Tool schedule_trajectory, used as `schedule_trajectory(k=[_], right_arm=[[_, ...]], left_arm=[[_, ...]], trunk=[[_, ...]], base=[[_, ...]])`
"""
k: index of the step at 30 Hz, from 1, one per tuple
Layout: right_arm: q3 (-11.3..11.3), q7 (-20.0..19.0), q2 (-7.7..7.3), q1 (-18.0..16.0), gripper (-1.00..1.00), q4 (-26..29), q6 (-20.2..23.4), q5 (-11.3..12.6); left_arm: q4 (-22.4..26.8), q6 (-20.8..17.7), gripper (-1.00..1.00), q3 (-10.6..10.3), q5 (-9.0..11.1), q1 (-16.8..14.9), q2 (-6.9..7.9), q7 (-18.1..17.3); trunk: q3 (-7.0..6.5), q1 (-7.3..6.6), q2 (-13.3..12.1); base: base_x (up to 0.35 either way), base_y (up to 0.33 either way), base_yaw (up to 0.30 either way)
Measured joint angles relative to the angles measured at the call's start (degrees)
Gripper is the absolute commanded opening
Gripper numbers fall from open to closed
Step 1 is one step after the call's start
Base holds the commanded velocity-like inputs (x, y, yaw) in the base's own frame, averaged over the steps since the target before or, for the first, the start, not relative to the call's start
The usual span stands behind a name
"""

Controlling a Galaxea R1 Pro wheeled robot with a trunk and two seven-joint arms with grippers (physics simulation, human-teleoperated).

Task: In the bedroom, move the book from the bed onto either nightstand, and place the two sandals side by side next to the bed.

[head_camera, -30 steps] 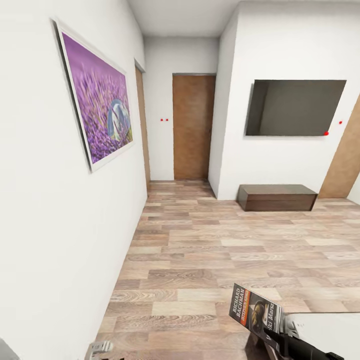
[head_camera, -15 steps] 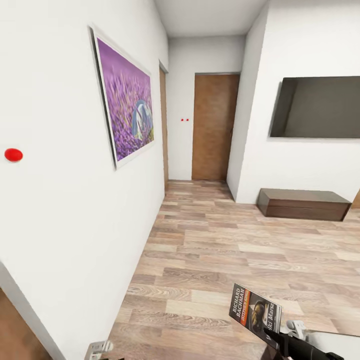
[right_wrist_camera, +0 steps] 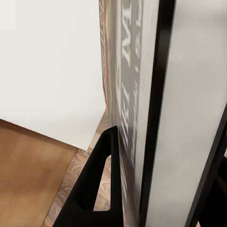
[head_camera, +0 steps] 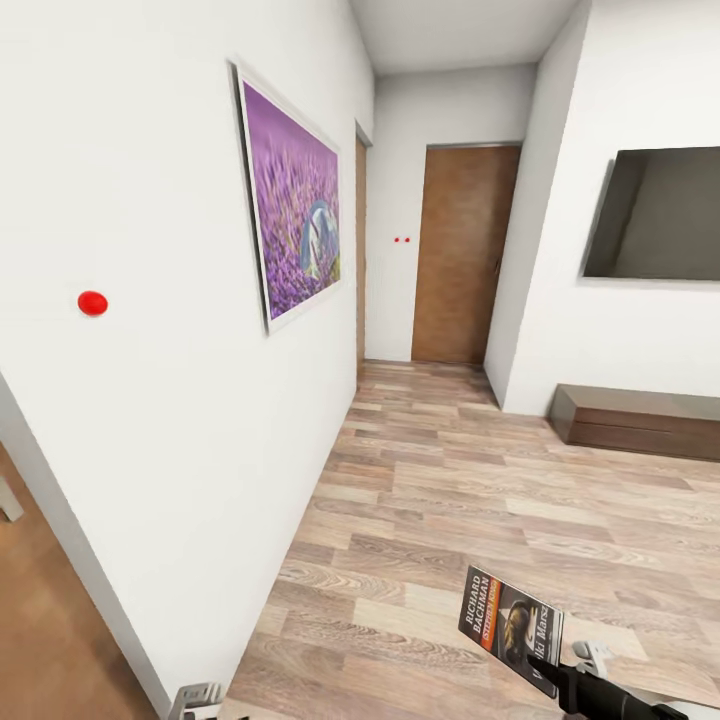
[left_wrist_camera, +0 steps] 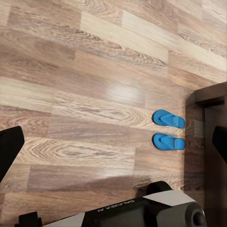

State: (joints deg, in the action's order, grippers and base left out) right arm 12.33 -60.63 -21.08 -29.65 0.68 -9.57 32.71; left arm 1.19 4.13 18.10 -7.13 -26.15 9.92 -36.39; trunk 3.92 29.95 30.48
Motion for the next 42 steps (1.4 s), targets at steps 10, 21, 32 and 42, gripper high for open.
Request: schedule_trajectory(k=[10, 21, 32, 42], right_arm=[[0.0, 0.0, 0.0, 0.0, -1.0, 0.0, 0.0, 0.0], [0.0, 0.0, 0.0, 0.0, -1.0, 0.0, 0.0, 0.0], [0.0, 0.0, 0.0, 0.0, -1.0, 0.0, 0.0, 0.0], [0.0, 0.0, 0.0, 0.0, -1.0, 0.0, 0.0, 0.0]], left_arm=[[0.0, 0.0, 1.0, 0.0, 0.0, 0.0, 0.0, 0.0], [0.0, 0.0, 1.0, 0.0, 0.0, 0.0, 0.0, 0.0], [0.0, 0.0, 1.0, 0.0, 0.0, 0.0, 0.0, 0.0], [0.0, 0.0, 1.0, 0.0, 0.0, 0.0, 0.0, 0.0]], trunk=[[0.0, 0.0, 0.0], [0.0, -0.02, 0.0], [0.0, -0.01, 0.0], [0.0, 0.0, 0.0]], base=[[0.0, 0.0, 0.004], [0.073, 0.0, 0.0], [0.069, 0.031, 0.0], [0.112, 0.166, 0.0]])
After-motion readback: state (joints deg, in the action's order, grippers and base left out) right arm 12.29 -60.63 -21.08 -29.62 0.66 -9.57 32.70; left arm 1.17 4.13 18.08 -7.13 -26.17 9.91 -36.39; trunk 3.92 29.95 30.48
